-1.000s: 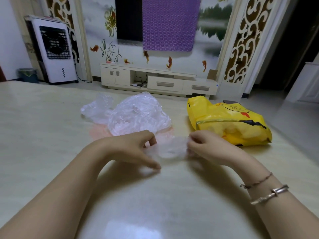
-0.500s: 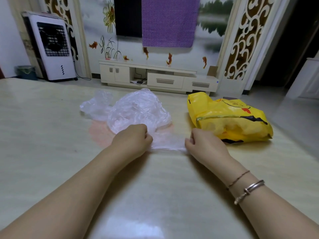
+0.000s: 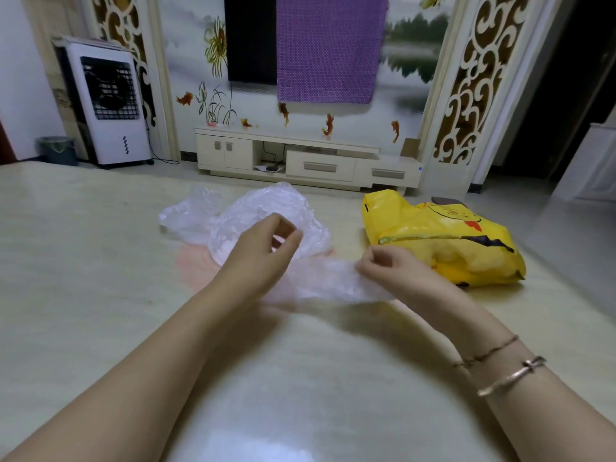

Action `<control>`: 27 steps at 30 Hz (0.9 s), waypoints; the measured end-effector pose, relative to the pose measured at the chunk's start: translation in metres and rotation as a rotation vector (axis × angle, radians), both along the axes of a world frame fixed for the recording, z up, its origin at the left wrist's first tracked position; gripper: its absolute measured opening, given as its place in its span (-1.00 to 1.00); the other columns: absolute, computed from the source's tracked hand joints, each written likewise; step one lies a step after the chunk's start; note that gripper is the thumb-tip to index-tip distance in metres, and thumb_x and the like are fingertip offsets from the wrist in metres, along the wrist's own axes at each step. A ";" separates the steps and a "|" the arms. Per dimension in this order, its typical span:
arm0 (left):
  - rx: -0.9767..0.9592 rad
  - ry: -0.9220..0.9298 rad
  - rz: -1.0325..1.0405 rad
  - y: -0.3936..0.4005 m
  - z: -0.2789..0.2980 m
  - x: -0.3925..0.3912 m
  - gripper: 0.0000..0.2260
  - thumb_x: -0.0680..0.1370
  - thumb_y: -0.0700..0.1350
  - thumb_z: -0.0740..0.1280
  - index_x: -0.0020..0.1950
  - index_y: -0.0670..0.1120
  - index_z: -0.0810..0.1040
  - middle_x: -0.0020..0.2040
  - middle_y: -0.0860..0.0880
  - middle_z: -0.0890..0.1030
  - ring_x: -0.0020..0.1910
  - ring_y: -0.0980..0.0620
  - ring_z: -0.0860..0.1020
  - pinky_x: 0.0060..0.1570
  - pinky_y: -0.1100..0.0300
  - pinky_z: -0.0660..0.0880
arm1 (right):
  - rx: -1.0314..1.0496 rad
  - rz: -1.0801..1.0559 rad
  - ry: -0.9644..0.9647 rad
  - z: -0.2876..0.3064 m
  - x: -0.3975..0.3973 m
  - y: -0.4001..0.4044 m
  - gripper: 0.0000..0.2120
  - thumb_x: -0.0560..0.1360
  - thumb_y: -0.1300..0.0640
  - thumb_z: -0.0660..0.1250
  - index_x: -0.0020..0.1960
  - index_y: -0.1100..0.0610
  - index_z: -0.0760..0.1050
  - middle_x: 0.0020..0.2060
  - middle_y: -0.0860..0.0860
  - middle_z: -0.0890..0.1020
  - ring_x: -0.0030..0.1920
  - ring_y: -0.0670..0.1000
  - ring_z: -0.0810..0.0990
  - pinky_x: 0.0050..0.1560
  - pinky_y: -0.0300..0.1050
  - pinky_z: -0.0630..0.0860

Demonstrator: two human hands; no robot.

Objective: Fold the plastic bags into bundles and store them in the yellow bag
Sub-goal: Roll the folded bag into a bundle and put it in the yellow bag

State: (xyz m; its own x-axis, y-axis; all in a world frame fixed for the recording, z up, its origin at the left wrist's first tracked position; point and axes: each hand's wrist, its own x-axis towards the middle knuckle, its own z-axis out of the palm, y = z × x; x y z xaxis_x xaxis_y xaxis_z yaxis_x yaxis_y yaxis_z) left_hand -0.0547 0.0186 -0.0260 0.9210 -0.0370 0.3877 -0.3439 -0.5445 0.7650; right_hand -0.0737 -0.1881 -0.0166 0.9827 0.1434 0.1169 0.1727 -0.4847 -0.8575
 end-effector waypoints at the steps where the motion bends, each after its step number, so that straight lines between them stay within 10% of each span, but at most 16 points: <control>1: -0.127 0.081 -0.101 -0.004 0.005 -0.003 -0.78 0.56 0.14 0.27 0.03 0.02 0.54 0.00 0.17 0.59 -0.02 0.23 0.53 -0.07 0.36 0.39 | 0.174 0.055 0.075 0.006 -0.002 -0.003 -0.73 0.56 0.25 0.26 -0.31 0.11 0.35 -0.36 0.02 0.37 -0.30 -0.04 0.40 -0.40 -0.37 0.38; 5: -0.147 0.316 -0.368 -0.009 0.011 -0.014 -0.46 0.32 0.46 0.30 0.14 0.15 0.56 0.03 0.20 0.63 0.05 0.27 0.57 0.09 0.27 0.45 | 0.432 0.210 0.230 0.022 -0.012 -0.011 -0.74 0.56 0.22 0.26 -0.29 0.10 0.36 -0.42 0.01 0.50 -0.41 -0.02 0.56 -0.38 -0.22 0.48; 13: -0.328 0.363 -0.370 -0.006 0.011 -0.016 -0.75 0.47 -0.12 0.46 0.13 0.08 0.61 0.07 -0.19 0.65 -0.14 0.04 0.63 -0.06 0.19 0.54 | 0.493 -0.038 0.057 0.018 -0.007 -0.006 -0.95 0.58 0.18 0.26 -0.04 0.15 0.41 -0.25 0.01 0.49 -0.40 -0.08 0.54 -0.43 -0.20 0.46; 19: -0.600 0.354 0.051 -0.007 0.002 -0.003 -0.74 0.52 -0.19 0.39 0.19 -0.05 0.49 -0.11 -0.05 0.61 -0.37 0.11 0.58 -0.45 0.36 0.46 | -0.424 0.029 -0.798 -0.009 0.002 0.000 -0.49 0.40 0.03 0.35 0.32 0.02 0.30 0.30 -0.04 0.37 0.31 0.03 0.35 0.29 -0.23 0.23; 27: -0.570 0.522 -0.016 -0.017 -0.012 -0.002 -0.64 0.54 -0.22 0.35 0.30 -0.07 0.35 0.03 -0.07 0.53 -0.12 -0.01 0.59 -0.34 0.21 0.55 | -0.688 0.304 -0.772 -0.020 -0.001 0.018 -0.72 0.31 0.14 0.38 0.00 0.02 0.44 0.01 -0.08 0.48 -0.02 -0.02 0.39 -0.06 -0.06 0.42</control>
State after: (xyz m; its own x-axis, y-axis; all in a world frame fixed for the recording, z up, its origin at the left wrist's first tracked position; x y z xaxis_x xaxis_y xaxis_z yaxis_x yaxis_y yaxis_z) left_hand -0.0570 0.0021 -0.0380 0.9908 0.0235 -0.1333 0.1337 -0.0154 0.9909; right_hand -0.0748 -0.1703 -0.0364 0.5903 0.6407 0.4910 0.7448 -0.6669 -0.0253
